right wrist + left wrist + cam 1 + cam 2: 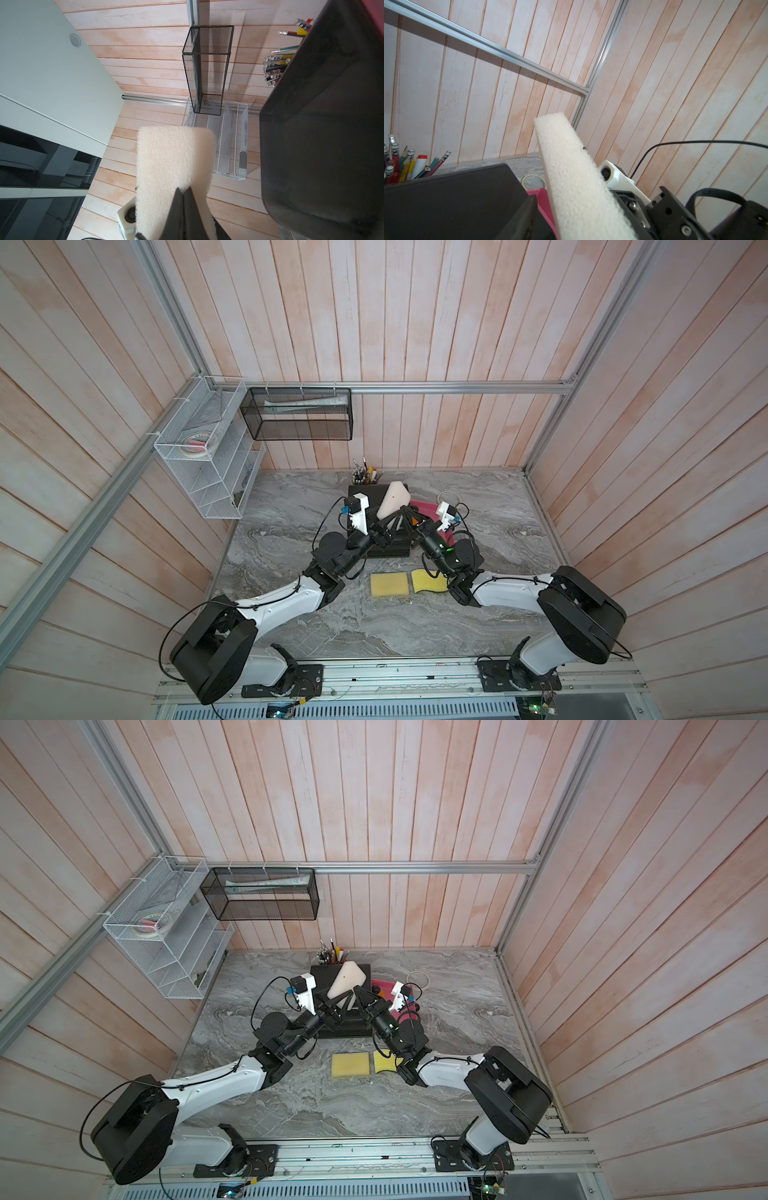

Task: Take the sponge out of the drawer
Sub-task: Pick up the sponge from the drawer.

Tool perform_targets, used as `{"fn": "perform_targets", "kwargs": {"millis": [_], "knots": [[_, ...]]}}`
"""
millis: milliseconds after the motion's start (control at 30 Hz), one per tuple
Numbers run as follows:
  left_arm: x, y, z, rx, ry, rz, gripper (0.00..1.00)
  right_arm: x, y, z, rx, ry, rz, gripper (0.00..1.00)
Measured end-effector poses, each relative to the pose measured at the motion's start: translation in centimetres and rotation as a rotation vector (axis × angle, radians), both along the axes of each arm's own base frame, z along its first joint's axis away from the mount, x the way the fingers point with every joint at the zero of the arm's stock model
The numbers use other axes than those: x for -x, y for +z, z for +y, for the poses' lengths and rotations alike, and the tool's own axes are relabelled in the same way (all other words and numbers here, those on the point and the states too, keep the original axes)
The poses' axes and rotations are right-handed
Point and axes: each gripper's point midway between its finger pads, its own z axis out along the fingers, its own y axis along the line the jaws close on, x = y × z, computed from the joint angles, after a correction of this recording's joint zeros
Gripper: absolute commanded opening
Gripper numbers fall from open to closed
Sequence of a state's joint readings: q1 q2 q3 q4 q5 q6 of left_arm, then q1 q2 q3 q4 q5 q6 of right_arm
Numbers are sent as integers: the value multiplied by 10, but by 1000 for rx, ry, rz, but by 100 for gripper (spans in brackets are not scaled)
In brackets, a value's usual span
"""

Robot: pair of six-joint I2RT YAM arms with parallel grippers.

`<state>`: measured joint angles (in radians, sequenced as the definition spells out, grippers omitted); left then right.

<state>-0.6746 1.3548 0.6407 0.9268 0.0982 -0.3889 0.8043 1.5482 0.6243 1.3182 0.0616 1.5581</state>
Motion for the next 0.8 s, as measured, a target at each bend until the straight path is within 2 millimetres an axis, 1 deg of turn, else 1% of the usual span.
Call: {"fn": "perform_targets", "kwargs": {"millis": [133,267,300,433,467,567,800], "knots": [[0,3,1,7,1,-8,53,1,0,1,-5,6,2,0],[0,3,1,9,1,-11,52,1,0,1,-12,11,2,0],[0,3,1,9,1,-11,54,1,-1,2,-11,12,4,0],[0,4,1,11,2,-11,68,1,-3,4,-15,18,5,0],[1,4,1,13,2,-9,69,2,-3,4,-17,19,5,0],[1,2,2,17,4,-5,70,2,-1,4,-29,20,-1,0],[3,-12,7,10,18,20,70,2,3,0,-50,7,-12,0]]}}
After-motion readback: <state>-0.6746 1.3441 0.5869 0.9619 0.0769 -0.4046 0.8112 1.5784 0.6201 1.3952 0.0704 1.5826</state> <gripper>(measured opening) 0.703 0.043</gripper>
